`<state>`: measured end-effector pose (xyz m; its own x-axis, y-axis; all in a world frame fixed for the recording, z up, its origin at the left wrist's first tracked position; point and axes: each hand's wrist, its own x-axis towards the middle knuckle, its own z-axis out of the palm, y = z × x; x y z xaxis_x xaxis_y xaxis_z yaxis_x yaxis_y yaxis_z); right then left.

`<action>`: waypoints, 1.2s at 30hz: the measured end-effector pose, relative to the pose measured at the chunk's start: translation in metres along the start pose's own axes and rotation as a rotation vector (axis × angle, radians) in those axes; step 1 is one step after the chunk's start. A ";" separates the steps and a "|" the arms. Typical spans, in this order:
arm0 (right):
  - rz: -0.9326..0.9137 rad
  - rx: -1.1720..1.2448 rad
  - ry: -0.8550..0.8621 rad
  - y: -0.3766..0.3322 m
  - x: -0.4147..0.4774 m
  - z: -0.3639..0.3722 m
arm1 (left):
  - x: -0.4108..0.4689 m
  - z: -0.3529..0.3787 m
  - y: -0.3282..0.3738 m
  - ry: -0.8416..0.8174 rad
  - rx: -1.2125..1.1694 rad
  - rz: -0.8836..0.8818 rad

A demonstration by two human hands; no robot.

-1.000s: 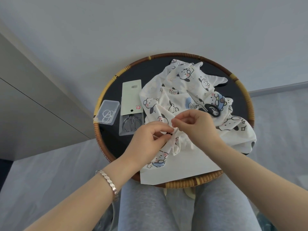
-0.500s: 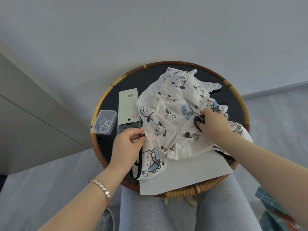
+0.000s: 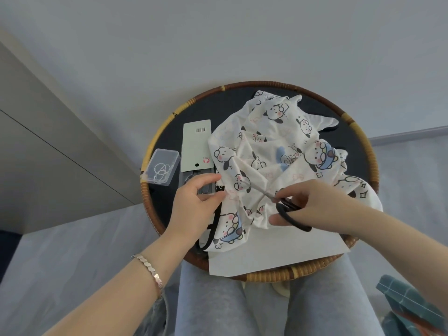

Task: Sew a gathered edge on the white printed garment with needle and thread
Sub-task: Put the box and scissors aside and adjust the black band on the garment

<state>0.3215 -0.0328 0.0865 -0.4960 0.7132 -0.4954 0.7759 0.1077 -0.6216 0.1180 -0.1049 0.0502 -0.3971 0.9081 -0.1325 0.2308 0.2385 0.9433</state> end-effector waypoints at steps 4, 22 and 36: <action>-0.027 -0.130 0.030 -0.007 -0.006 0.002 | -0.005 0.002 0.002 -0.041 0.064 0.049; -0.097 -0.278 0.180 -0.015 -0.011 0.008 | -0.009 0.002 0.002 -0.045 0.204 0.146; -0.154 -0.258 0.147 -0.025 -0.006 0.016 | -0.012 0.004 0.001 -0.066 0.251 0.195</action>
<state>0.2988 -0.0505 0.0956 -0.5685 0.7649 -0.3029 0.7783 0.3807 -0.4992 0.1267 -0.1141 0.0512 -0.2675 0.9634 0.0168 0.5120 0.1273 0.8495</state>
